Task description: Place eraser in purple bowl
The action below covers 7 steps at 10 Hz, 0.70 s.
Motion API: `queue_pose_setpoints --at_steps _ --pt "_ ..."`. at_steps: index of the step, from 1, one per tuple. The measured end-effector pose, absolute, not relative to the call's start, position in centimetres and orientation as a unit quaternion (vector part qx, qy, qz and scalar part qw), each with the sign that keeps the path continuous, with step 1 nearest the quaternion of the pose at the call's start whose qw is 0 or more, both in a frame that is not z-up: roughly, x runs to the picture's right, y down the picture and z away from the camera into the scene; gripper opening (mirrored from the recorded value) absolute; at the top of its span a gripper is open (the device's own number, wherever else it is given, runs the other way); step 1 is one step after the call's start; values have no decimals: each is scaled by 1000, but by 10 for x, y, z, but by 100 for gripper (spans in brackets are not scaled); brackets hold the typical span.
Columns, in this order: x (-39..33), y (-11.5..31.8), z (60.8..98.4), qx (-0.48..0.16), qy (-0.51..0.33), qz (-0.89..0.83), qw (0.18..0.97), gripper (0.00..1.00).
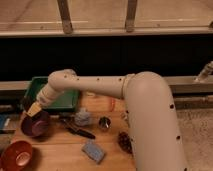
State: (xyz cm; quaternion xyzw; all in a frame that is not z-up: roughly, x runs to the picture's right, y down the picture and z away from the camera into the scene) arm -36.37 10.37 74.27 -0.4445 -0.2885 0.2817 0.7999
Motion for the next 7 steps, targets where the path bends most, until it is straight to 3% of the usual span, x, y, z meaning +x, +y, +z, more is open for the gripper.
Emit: queue_pose_setpoints --at_steps 4,6,7 --pt "-376 136 762 -478 -294 269 782 60" --pt "-380 144 764 -486 -293 267 779 71" --pt "-380 147 764 -488 -292 267 778 72"
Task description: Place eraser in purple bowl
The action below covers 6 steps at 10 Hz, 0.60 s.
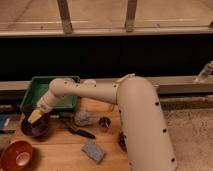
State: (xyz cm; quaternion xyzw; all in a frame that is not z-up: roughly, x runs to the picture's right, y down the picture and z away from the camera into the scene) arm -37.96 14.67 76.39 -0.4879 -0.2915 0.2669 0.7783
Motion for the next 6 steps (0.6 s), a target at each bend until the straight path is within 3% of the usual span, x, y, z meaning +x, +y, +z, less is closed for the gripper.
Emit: queue_pose_setpoints --at_steps 6 --pt "-378 148 764 -489 -289 270 778 72"
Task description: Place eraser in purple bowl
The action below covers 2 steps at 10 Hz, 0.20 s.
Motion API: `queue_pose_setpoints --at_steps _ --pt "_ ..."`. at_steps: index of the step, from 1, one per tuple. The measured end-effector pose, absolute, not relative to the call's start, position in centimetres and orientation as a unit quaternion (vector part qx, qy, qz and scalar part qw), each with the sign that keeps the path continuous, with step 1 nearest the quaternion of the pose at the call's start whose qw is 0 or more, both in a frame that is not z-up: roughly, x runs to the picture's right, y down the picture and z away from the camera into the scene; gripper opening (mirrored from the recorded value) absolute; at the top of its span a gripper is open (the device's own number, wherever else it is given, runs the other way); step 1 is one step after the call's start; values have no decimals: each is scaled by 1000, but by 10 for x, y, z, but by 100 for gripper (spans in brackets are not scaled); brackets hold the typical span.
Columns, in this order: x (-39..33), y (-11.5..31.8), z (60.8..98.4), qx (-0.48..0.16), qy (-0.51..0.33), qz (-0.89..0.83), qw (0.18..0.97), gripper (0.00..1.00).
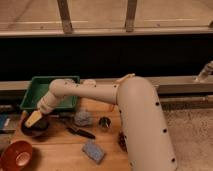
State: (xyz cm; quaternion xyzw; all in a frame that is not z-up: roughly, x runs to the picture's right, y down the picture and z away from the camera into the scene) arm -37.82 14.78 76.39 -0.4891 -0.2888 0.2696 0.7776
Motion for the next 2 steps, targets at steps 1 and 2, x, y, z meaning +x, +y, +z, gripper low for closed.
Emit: queue_pose_setpoints --at_steps 1,2 --pt "-378 148 764 -489 -289 269 778 72" --pt "-379 148 764 -489 -289 269 778 72"
